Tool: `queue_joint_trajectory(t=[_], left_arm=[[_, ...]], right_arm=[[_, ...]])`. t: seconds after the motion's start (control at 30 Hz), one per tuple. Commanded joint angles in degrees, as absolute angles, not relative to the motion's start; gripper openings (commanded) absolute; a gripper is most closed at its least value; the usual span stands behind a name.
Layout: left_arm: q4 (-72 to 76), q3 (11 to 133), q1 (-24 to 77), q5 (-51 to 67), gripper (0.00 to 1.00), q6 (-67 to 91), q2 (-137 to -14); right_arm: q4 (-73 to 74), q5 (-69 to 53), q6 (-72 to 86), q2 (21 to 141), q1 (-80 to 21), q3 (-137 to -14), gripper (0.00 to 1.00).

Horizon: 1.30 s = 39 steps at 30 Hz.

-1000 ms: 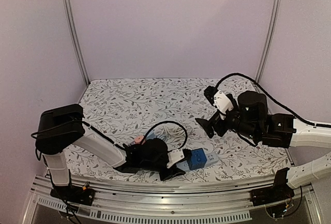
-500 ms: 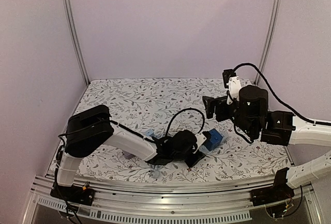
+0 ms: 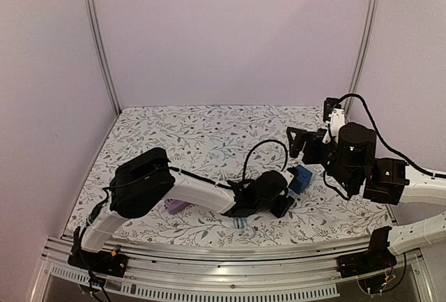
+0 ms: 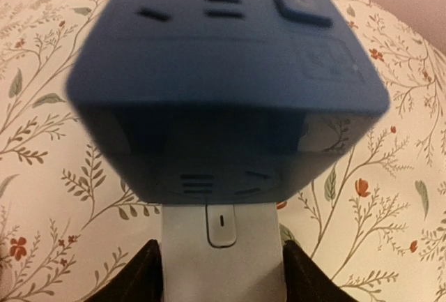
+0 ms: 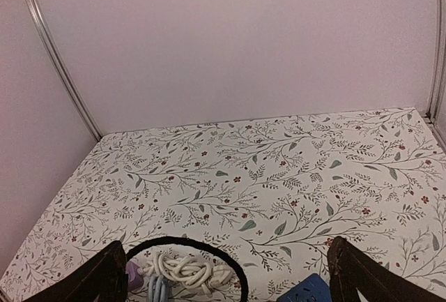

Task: Insert the plug

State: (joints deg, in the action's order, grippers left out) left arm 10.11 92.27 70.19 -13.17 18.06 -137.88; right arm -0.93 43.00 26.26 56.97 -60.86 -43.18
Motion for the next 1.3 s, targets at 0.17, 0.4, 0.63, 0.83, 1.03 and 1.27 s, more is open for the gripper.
queue_joint_trajectory(t=[0.17,0.4,0.63,0.83,1.03,1.27], left_arm=[[13.59,85.21,71.75,-13.23,0.85,18.83,-128.64],[12.83,73.87,71.64,-18.59,0.99,17.31,-112.72],[8.54,66.46,70.91,-26.38,0.99,16.94,-102.62],[8.38,58.76,69.46,-31.20,1.00,17.78,-94.53],[7.94,52.81,69.00,-34.67,0.99,18.40,-87.78],[6.69,49.04,68.99,-37.07,1.00,19.69,-82.20]], right_arm=[[-3.69,40.77,26.40,53.28,-61.05,-40.75,0.99],[-9.00,38.03,22.00,51.75,-61.17,-40.95,0.99],[-13.53,37.44,18.32,50.60,-61.15,-39.90,0.99],[-22.16,35.53,12.55,49.60,-61.13,-37.57,0.99],[-23.69,34.05,11.25,49.65,-61.08,-36.10,0.99],[-25.72,30.80,11.21,49.54,-61.08,-33.71,0.99]])
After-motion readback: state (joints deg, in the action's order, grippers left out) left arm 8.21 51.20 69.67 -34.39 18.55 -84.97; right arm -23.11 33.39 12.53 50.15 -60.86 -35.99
